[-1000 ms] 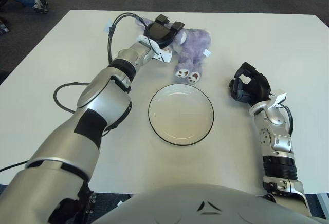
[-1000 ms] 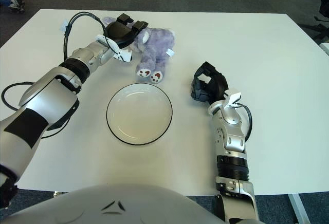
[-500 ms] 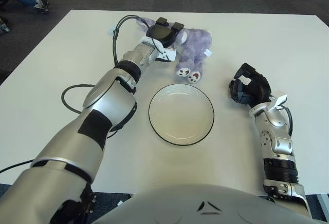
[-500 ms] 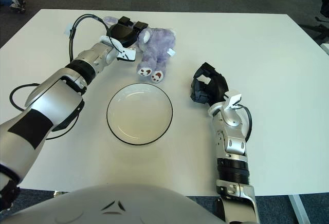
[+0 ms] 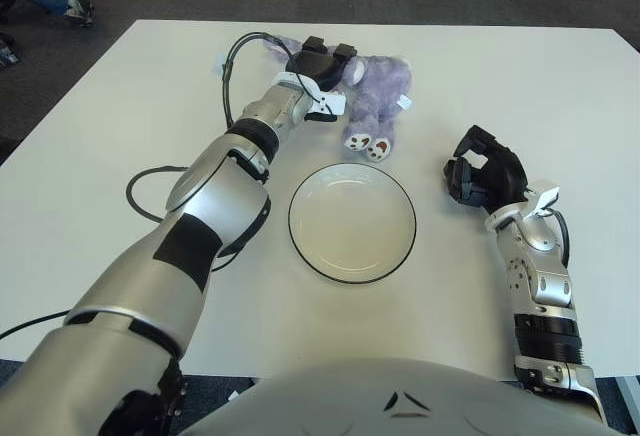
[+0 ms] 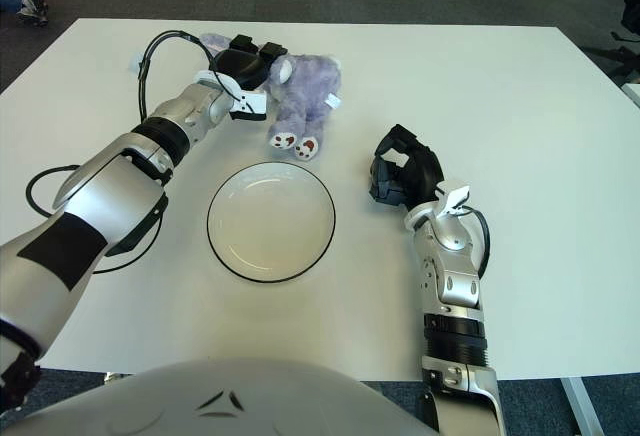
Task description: Put the doll into the plate.
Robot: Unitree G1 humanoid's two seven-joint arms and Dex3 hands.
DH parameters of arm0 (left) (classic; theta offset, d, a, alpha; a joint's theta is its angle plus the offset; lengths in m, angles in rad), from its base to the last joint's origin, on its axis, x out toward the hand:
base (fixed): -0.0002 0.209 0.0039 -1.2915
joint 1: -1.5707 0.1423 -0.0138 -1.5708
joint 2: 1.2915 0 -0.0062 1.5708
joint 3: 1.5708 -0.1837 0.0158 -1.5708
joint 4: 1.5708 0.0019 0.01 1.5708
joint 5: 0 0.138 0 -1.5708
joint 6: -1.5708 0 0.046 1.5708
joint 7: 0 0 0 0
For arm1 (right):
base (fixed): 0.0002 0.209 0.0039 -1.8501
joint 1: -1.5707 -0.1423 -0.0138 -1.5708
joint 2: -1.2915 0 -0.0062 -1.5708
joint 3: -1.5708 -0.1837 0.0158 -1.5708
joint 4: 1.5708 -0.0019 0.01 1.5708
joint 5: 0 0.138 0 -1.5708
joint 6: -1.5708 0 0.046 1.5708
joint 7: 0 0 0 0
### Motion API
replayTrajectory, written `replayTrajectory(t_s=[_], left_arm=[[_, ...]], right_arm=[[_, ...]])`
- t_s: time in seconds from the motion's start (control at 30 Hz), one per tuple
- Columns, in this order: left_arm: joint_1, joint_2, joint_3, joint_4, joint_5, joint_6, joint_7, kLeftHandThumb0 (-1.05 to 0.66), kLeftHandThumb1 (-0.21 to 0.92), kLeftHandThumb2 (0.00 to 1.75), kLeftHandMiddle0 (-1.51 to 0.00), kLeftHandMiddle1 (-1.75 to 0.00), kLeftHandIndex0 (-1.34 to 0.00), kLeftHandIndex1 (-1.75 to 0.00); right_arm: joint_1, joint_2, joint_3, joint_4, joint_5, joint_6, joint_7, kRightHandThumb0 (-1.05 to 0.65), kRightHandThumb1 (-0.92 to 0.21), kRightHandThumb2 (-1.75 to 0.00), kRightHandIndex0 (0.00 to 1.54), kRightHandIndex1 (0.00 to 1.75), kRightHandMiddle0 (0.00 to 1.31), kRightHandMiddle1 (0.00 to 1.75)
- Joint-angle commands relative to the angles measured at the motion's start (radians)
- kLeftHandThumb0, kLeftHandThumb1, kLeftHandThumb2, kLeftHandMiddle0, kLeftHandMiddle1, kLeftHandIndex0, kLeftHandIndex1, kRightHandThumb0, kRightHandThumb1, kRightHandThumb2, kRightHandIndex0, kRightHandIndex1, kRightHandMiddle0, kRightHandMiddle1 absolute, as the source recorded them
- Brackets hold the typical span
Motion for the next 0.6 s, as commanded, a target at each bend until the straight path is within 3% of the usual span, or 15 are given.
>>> replayTrajectory(t_s=[0.0, 0.33, 0.57], left_arm=[[0.015, -0.002, 0.001, 0.015, -0.004, -0.007, -0.028, -0.31, 0.18, 1.11, -0.04, -1.33, 0.0, -0.84], [0.026, 0.015, -0.005, 0.012, 0.007, -0.031, -0.017, -0.35, 0.2, 1.1, -0.04, -1.43, 0.0, -0.86], [0.028, 0.032, -0.019, 0.009, 0.022, -0.051, 0.005, -0.35, 0.21, 1.08, -0.06, -1.45, 0.0, -0.89]], right_arm=[[0.004, -0.004, -0.005, -0.017, 0.019, 0.012, 0.005, -0.46, -0.37, -1.25, 1.25, 1.75, 0.57, 1.75], [-0.041, -0.013, -0.001, -0.002, 0.006, 0.024, -0.002, -0.46, -0.38, -1.23, 1.24, 1.75, 0.56, 1.75], [-0.138, -0.047, 0.007, 0.017, -0.039, 0.027, -0.014, -0.46, -0.36, -1.25, 1.25, 1.75, 0.57, 1.75]])
